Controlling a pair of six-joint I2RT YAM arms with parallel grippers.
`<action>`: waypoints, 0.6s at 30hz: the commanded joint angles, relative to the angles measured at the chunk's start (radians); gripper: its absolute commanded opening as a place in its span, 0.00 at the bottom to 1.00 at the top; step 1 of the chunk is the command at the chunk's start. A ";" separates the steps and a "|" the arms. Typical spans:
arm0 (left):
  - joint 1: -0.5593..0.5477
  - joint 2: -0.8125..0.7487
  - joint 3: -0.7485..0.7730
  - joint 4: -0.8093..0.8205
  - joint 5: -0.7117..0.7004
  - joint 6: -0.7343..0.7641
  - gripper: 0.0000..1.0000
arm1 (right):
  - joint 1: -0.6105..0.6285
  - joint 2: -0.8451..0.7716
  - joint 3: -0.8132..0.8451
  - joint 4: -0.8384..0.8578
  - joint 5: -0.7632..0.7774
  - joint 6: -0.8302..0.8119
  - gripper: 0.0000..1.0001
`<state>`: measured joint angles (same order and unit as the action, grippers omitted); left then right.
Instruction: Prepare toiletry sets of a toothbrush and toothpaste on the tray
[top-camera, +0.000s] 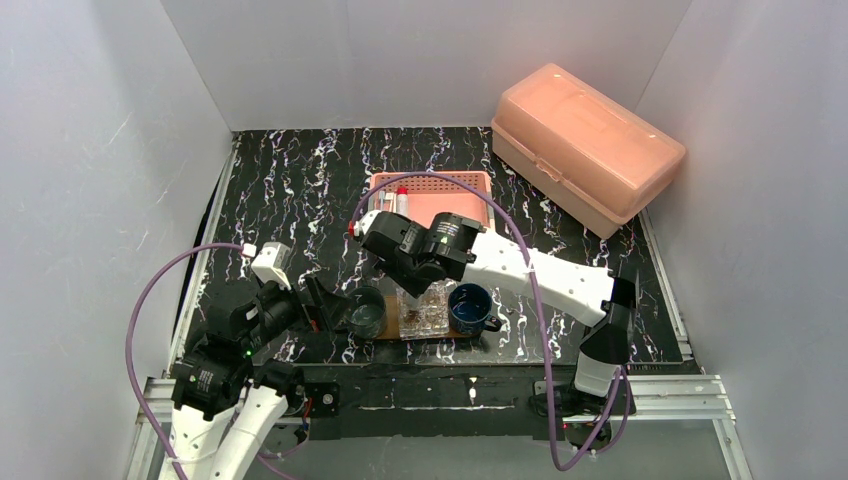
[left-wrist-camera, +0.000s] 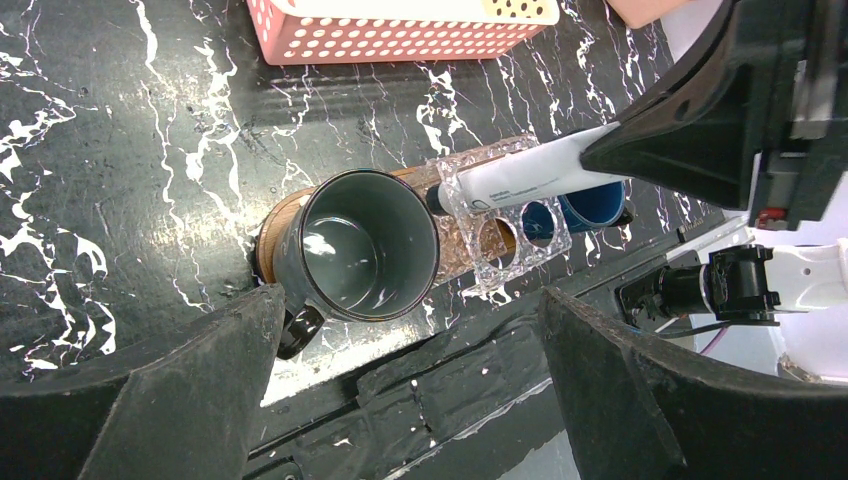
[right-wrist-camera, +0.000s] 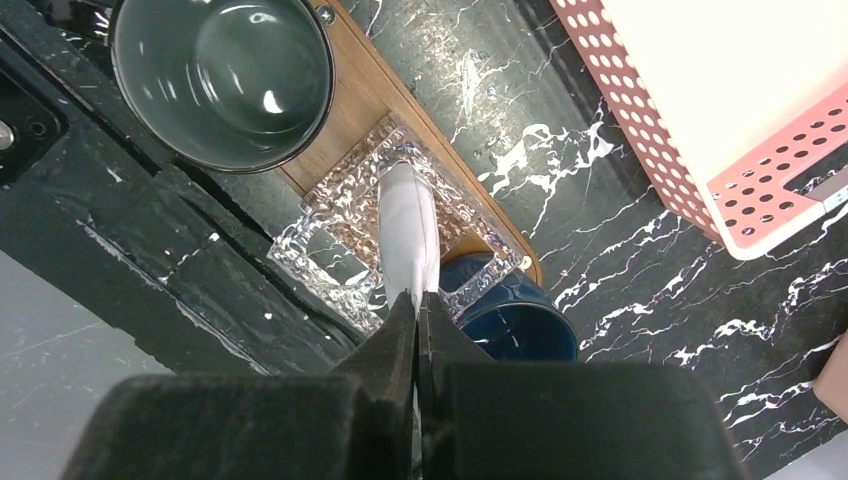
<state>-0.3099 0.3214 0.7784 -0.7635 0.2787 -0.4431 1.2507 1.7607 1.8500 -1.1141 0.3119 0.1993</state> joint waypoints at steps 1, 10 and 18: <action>-0.003 0.010 -0.005 0.004 0.016 0.003 0.98 | 0.004 0.002 -0.024 0.066 0.004 -0.003 0.01; -0.002 0.008 -0.006 0.004 0.017 0.002 0.98 | 0.000 0.009 -0.065 0.100 0.000 0.006 0.01; -0.003 0.007 -0.005 0.004 0.016 0.001 0.98 | -0.010 0.003 -0.089 0.122 0.001 0.014 0.08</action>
<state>-0.3099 0.3222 0.7784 -0.7635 0.2817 -0.4438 1.2484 1.7737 1.7771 -1.0325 0.3119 0.2058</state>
